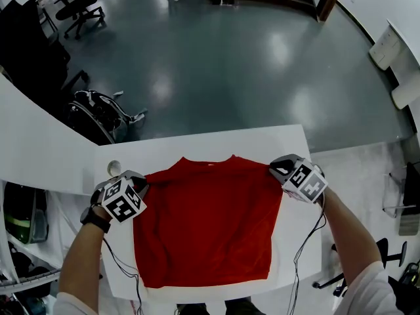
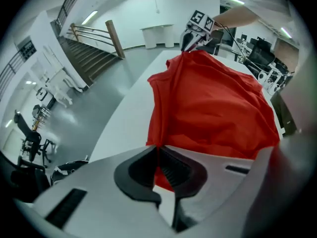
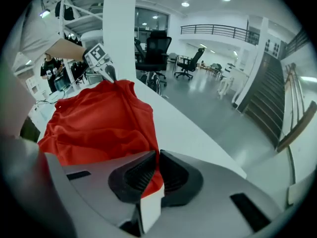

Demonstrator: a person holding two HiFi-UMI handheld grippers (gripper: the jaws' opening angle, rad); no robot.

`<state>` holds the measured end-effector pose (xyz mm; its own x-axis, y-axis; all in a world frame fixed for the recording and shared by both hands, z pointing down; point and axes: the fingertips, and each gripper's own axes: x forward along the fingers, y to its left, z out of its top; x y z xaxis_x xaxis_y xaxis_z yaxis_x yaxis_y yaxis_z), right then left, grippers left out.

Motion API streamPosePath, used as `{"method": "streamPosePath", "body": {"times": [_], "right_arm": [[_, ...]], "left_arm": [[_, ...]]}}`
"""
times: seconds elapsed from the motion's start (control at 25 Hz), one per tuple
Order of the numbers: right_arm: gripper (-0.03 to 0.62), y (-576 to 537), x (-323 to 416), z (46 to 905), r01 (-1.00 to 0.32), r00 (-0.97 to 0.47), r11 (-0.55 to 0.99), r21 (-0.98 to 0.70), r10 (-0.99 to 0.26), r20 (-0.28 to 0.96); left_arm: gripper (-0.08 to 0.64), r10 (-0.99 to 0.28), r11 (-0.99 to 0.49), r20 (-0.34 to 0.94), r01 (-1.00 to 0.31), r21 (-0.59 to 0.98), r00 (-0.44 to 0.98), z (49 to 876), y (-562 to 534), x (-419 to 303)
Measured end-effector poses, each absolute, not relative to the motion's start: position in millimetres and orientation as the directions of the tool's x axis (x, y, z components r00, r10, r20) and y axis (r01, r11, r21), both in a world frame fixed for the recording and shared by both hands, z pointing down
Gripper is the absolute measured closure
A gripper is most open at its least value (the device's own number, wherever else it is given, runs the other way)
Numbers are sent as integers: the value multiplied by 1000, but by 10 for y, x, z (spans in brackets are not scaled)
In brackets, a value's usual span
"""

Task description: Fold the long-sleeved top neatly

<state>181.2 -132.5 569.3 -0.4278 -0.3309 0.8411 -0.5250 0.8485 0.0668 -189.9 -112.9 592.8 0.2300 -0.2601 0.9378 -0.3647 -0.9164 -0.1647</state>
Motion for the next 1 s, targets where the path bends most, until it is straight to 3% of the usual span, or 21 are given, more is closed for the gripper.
{"method": "streamPosePath", "body": {"times": [0.24, 0.56, 0.64, 0.8, 0.88, 1.0], "right_arm": [[554, -1364, 1802, 5785, -499, -374, 864, 70, -288, 882], [551, -1717, 1779, 5915, -562, -234, 803, 200, -386, 892], [533, -1733, 1747, 5991, -565, -202, 796, 215, -386, 900], [465, -1767, 1810, 5960, -600, -213, 774, 204, -400, 891], [422, -1785, 1888, 5831, -633, -223, 746, 209, -434, 873], [440, -1615, 1877, 5537, -606, -247, 746, 274, -505, 827]], "left_arm": [[537, -179, -937, 974, -326, -126, 140, 6018, -1138, -1938], [531, -344, -817, 938, -481, -317, -35, 6012, -1725, -2088], [483, -382, -796, 922, -485, -362, -62, 6041, -1763, -2118], [387, -434, -755, 900, -531, -386, -36, 5976, -1753, -2217], [383, -456, -758, 890, -524, -388, 0, 5863, -1657, -2232], [383, -461, -809, 886, -437, -393, 57, 5679, -1259, -2131]]}}
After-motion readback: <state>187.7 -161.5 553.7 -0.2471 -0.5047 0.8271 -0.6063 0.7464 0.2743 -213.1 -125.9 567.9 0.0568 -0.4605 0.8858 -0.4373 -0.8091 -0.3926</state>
